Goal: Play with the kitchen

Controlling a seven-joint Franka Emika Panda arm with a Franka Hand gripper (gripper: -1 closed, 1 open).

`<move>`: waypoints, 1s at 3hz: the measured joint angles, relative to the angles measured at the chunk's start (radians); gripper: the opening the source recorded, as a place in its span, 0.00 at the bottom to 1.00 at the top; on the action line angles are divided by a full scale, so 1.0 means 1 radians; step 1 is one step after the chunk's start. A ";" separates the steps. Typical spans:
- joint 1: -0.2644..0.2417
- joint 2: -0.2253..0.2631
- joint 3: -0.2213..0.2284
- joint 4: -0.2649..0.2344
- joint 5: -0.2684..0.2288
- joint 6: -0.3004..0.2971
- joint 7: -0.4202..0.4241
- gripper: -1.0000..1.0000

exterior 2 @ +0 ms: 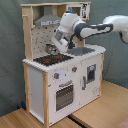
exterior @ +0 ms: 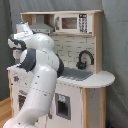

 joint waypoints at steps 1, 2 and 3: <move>0.080 0.049 -0.043 0.082 -0.031 -0.031 0.004 0.00; 0.156 0.095 -0.082 0.169 -0.058 -0.067 0.005 0.00; 0.225 0.135 -0.115 0.255 -0.079 -0.108 0.005 0.00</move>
